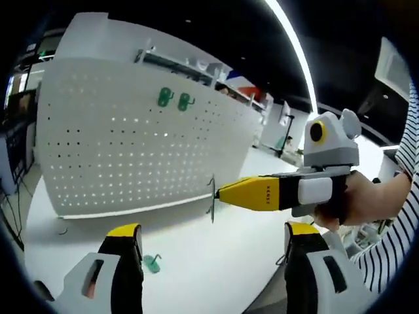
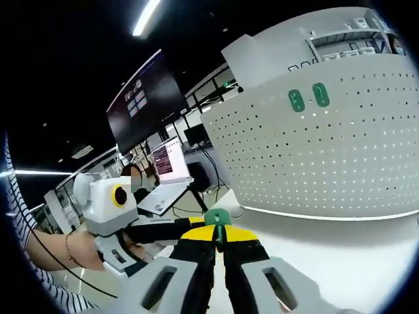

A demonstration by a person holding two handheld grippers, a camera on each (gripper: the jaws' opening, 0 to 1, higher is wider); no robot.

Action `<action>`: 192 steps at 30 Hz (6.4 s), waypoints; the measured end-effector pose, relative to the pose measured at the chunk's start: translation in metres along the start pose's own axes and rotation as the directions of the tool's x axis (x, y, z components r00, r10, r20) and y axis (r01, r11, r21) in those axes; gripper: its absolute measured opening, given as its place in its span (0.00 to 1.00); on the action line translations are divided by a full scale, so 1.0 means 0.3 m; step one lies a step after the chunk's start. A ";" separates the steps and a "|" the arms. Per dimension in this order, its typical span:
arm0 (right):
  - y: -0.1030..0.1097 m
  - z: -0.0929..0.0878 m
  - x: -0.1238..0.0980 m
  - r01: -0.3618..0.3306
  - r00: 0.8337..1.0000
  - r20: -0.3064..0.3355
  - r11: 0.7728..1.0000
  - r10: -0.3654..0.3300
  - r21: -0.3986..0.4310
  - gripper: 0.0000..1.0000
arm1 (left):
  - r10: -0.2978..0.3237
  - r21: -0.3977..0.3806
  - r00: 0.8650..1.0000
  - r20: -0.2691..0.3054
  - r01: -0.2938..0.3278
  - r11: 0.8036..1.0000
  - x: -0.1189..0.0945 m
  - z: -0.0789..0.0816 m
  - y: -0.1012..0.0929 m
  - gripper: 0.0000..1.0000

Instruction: Insert the hook assembly into the mounting plate slot until the hook locks in place.

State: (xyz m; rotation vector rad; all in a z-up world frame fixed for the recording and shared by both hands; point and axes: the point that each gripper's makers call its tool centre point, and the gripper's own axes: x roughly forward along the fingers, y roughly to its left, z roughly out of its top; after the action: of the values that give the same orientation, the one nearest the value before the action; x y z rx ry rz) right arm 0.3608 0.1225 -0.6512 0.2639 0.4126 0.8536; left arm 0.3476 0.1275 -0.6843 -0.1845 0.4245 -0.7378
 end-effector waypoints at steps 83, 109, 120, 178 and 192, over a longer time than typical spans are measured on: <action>-0.475 0.329 0.017 0.446 0.853 0.324 0.894 -0.410 -0.044 0.00 | 0.063 -0.065 0.995 -0.072 -0.067 0.996 0.002 -0.062 0.061 1.00; -0.608 0.503 0.020 0.522 0.775 0.415 0.853 -0.476 0.004 0.00 | 0.074 -0.087 0.993 -0.091 -0.082 0.993 -0.007 -0.093 0.078 1.00; -0.636 0.542 0.015 0.556 0.744 0.447 0.831 -0.498 -0.001 0.00 | 0.085 -0.102 0.991 -0.099 -0.095 0.990 -0.008 -0.106 0.095 1.00; -0.689 0.626 0.012 0.640 0.679 0.430 0.766 -0.595 0.049 0.18 | 0.125 -0.143 0.986 -0.112 -0.141 0.980 -0.050 -0.133 0.144 0.96; -0.588 0.757 -0.147 0.574 0.635 0.582 0.815 -0.507 0.083 0.24 | 0.139 -0.130 0.980 -0.140 -0.157 0.979 -0.072 -0.159 0.150 0.96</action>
State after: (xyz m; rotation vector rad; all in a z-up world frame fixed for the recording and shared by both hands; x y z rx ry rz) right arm 0.5565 -0.0368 -0.5063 0.2643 -0.1487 0.1571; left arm 0.3400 0.1744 -0.7343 -0.2355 0.6091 -0.5746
